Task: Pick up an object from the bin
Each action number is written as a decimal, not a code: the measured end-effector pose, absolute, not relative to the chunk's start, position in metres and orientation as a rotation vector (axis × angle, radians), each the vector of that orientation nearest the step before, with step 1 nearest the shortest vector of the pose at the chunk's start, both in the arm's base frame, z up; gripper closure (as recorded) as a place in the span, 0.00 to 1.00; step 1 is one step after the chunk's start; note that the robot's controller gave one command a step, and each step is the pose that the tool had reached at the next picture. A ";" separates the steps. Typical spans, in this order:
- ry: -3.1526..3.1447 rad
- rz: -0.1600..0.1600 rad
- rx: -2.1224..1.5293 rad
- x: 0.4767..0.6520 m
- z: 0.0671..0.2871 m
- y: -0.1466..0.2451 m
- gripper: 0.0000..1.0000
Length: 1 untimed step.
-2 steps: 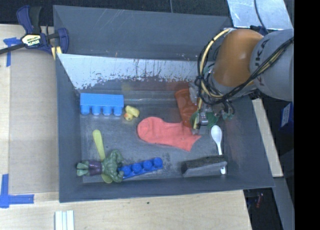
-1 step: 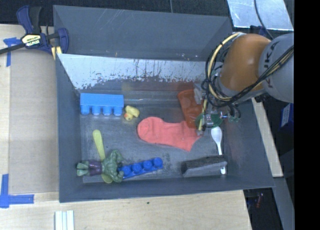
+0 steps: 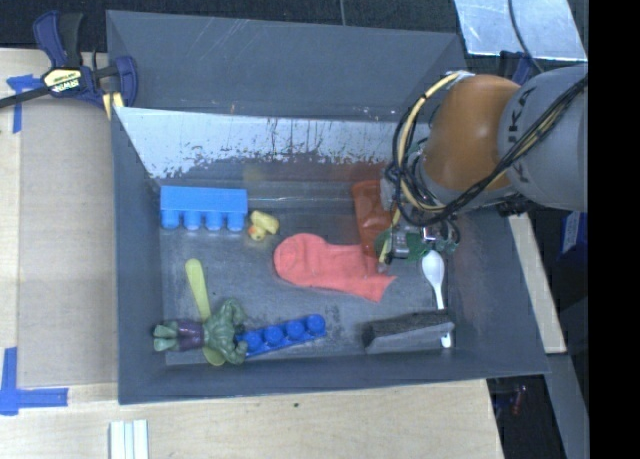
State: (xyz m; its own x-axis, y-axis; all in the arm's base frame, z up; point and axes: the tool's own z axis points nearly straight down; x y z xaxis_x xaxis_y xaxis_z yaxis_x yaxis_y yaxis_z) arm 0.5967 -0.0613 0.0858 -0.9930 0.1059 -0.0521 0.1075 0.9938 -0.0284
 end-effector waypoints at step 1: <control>3.090 -0.024 0.036 0.596 0.081 -0.032 1.00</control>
Offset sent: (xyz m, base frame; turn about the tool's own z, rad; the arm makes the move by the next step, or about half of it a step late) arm 0.0000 0.0000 0.0000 0.0000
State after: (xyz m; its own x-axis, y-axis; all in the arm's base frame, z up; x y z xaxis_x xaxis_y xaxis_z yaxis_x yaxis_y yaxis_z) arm 0.5956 -0.0325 0.0806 -0.9984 0.0227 -0.0514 0.0235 0.9996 -0.0152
